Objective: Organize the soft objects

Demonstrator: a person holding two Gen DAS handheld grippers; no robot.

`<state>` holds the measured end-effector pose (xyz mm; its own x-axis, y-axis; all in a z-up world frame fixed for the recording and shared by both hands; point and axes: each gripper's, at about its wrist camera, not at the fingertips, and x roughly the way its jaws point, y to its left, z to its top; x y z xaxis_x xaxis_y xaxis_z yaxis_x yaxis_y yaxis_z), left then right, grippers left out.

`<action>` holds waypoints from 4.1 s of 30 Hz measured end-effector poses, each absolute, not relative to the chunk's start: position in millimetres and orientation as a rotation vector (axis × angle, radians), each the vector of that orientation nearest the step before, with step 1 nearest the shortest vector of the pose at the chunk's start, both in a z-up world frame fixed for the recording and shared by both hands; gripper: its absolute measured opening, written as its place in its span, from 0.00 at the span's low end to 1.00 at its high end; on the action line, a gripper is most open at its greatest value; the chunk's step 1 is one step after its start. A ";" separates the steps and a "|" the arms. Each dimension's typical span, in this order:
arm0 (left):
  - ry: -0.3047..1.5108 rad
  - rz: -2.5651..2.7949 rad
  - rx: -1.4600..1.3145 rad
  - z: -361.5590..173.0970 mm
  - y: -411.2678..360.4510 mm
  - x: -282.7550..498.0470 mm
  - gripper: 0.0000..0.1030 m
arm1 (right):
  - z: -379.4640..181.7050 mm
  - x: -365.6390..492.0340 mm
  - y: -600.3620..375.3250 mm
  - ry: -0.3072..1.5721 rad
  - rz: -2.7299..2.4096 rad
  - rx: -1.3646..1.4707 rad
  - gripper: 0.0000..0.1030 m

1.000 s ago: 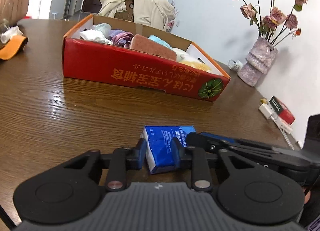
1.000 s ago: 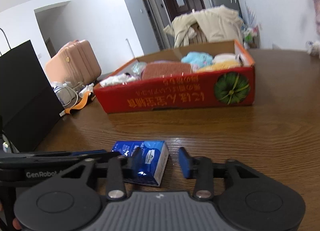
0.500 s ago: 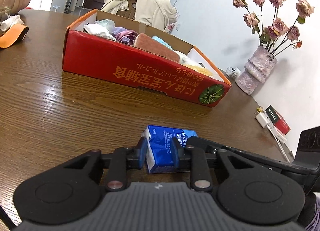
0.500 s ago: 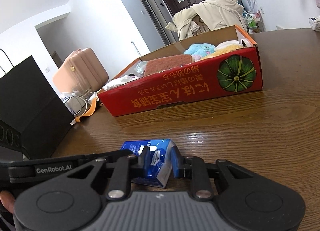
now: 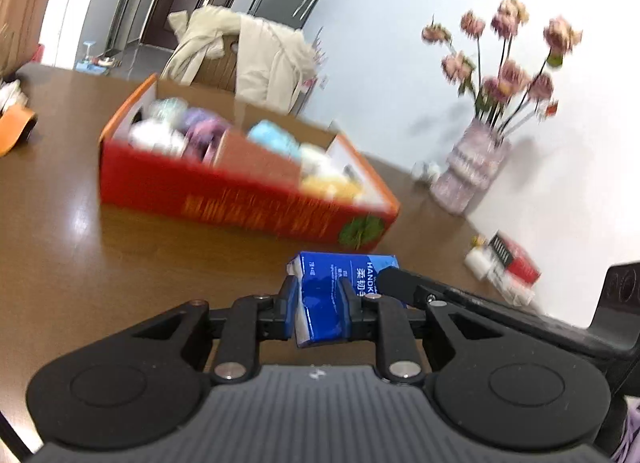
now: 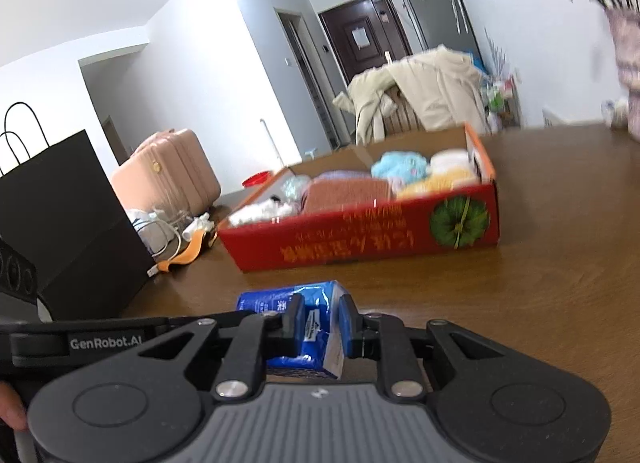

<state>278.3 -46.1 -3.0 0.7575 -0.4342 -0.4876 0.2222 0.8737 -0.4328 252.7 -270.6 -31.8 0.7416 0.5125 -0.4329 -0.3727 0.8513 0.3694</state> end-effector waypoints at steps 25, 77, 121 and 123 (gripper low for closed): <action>0.777 -0.288 -0.317 -29.1 -104.3 530.2 0.20 | -21.8 572.5 -282.2 0.741 0.396 0.198 0.19; 0.310 0.019 -0.092 85.5 8.3 194.7 1.00 | 87.8 219.5 -298.1 0.361 0.217 0.008 0.86; 0.248 0.042 0.000 35.4 -6.8 13.2 1.00 | 5.7 11.6 -248.7 0.364 0.222 0.069 0.92; 0.248 0.041 0.001 35.3 -6.8 13.3 1.00 | 6.5 12.4 -249.3 0.364 0.223 0.070 0.92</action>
